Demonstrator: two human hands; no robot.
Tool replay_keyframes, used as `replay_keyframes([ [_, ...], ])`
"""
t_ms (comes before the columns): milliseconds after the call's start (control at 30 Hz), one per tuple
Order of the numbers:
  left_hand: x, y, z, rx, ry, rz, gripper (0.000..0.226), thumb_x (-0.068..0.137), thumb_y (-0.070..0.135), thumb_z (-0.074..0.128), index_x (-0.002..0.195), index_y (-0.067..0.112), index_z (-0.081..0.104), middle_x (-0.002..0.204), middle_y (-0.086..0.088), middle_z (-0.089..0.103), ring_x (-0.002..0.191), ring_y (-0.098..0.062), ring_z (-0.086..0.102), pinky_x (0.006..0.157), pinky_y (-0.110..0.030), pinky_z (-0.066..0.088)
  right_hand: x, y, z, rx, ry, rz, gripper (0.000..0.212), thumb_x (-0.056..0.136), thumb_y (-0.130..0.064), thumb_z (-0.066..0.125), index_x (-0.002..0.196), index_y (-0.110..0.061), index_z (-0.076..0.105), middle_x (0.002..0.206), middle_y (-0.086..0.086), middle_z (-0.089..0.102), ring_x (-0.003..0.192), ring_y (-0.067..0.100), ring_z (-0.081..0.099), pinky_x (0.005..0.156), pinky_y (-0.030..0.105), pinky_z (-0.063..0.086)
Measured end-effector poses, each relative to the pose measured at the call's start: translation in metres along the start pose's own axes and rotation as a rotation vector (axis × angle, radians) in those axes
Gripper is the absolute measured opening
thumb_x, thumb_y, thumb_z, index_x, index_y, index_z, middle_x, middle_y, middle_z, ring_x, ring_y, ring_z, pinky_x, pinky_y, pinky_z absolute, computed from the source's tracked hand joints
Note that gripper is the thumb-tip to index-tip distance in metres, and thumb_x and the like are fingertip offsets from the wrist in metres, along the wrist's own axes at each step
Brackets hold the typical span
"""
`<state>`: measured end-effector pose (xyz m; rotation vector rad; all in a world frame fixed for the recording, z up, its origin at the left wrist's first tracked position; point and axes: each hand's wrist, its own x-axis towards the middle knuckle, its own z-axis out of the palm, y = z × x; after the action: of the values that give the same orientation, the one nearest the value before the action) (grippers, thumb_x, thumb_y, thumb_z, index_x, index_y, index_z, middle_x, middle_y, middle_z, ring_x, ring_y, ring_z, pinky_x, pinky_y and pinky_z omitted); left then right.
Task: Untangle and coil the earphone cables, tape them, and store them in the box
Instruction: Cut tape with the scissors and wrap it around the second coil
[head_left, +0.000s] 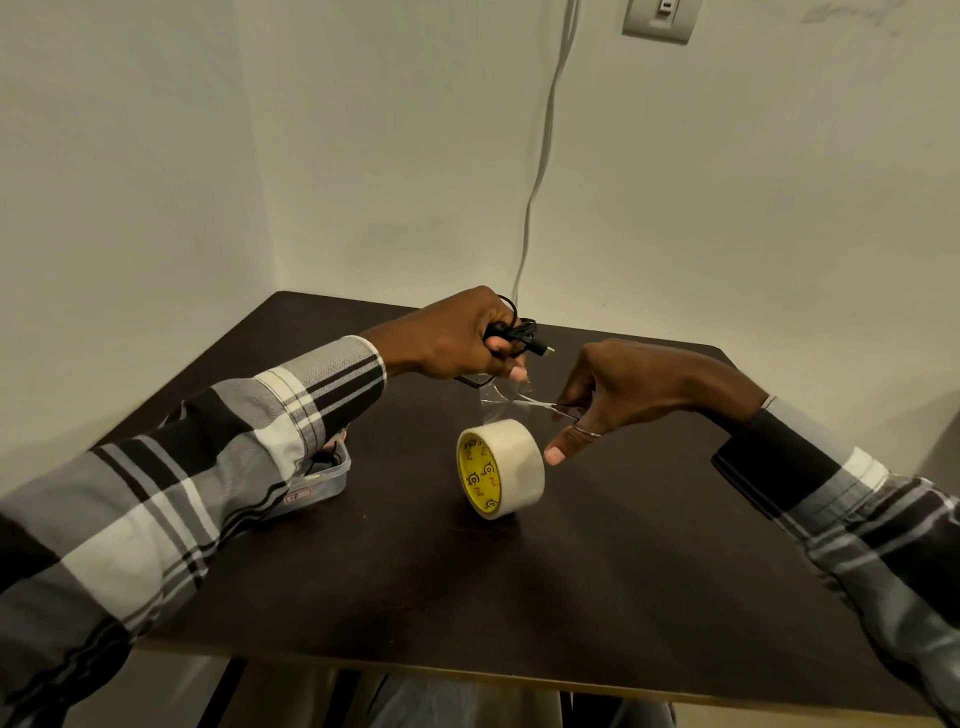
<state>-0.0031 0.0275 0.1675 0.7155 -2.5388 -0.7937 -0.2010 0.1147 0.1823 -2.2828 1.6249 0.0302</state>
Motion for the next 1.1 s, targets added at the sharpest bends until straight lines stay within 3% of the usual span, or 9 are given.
replay_keyframes([
  [100,0.000,0.002,0.000,-0.002,-0.001,0.008,0.024,0.082,0.011,0.077,0.079,-0.007,0.061,0.046,0.013,0.043,0.052,0.001,0.054,0.061,-0.010,0.044,0.005,-0.007,-0.001,-0.003,-0.043,0.003,0.042,0.057,-0.076,0.073,0.051,-0.035,0.066,0.046,-0.012,0.047,0.047,0.006,0.042,0.057,0.023,0.036],
  [233,-0.001,0.004,0.001,-0.014,-0.019,0.011,0.025,0.082,0.012,0.077,0.084,-0.009,0.064,0.046,0.013,0.041,0.051,0.000,0.052,0.060,-0.010,0.044,0.010,-0.011,-0.004,-0.047,-0.072,-0.011,0.034,0.064,-0.067,0.074,0.067,-0.034,0.067,0.045,-0.025,0.053,0.050,-0.005,0.051,0.057,0.015,0.035],
  [400,-0.003,0.002,0.002,-0.013,0.006,-0.009,0.021,0.082,0.012,0.077,0.072,0.000,0.063,0.046,0.012,0.042,0.053,-0.005,0.051,0.064,-0.018,0.048,0.016,-0.008,-0.001,-0.060,-0.018,-0.065,0.039,0.064,-0.065,0.076,0.076,-0.028,0.078,0.063,-0.011,0.067,0.062,0.008,0.056,0.060,0.025,0.047],
  [467,-0.005,0.001,0.001,-0.026,0.109,-0.017,0.032,0.081,0.011,0.078,0.060,0.009,0.054,0.047,0.014,0.047,0.053,0.001,0.054,0.064,-0.016,0.049,0.015,-0.005,0.001,-0.073,0.004,-0.064,0.031,0.068,-0.058,0.079,0.074,-0.027,0.078,0.066,-0.007,0.069,0.061,0.008,0.056,0.058,0.020,0.043],
  [533,-0.008,0.000,-0.002,-0.059,0.290,-0.017,0.034,0.082,0.012,0.077,0.060,0.005,0.052,0.054,0.012,0.053,0.056,0.004,0.059,0.064,-0.013,0.048,0.014,-0.003,0.005,-0.073,0.013,-0.047,0.037,0.067,-0.060,0.078,0.073,-0.024,0.077,0.067,-0.003,0.069,0.059,0.007,0.054,0.056,0.018,0.042],
  [667,-0.017,-0.004,-0.003,-0.221,0.558,-0.078,0.041,0.086,0.017,0.074,0.059,0.016,0.043,0.071,-0.012,0.066,0.072,-0.019,0.071,0.073,-0.035,0.059,0.013,0.003,0.013,-0.033,0.014,0.009,0.063,0.051,-0.079,0.066,0.077,-0.022,0.077,0.069,-0.003,0.071,0.064,0.012,0.062,0.066,0.030,0.054],
  [867,-0.045,-0.021,0.042,-0.243,0.662,-0.247,0.029,0.079,0.031,0.080,0.082,0.007,0.066,0.064,0.007,0.060,0.065,-0.016,0.067,0.070,-0.043,0.059,0.019,0.012,0.026,-0.029,0.167,0.042,0.050,0.064,-0.068,0.077,0.073,-0.019,0.073,0.068,0.004,0.069,0.059,0.015,0.056,0.058,0.029,0.045],
  [967,-0.058,-0.026,0.065,-0.152,0.734,-0.335,0.039,0.069,0.039,0.086,0.072,0.011,0.059,0.064,0.009,0.056,0.062,-0.010,0.057,0.056,-0.036,0.048,0.023,0.013,0.032,0.011,0.205,0.083,0.053,0.063,-0.071,0.075,0.072,-0.019,0.074,0.067,0.006,0.069,0.058,0.017,0.055,0.057,0.033,0.045],
  [1100,-0.066,-0.033,0.085,0.001,0.729,-0.392,0.043,0.063,0.044,0.088,0.068,0.020,0.053,0.074,0.004,0.066,0.069,-0.013,0.064,0.056,-0.031,0.050,0.022,0.012,0.035,0.117,0.202,0.133,0.071,0.046,-0.082,0.065,0.075,-0.017,0.074,0.067,0.005,0.070,0.053,0.009,0.054,0.055,0.029,0.045],
])
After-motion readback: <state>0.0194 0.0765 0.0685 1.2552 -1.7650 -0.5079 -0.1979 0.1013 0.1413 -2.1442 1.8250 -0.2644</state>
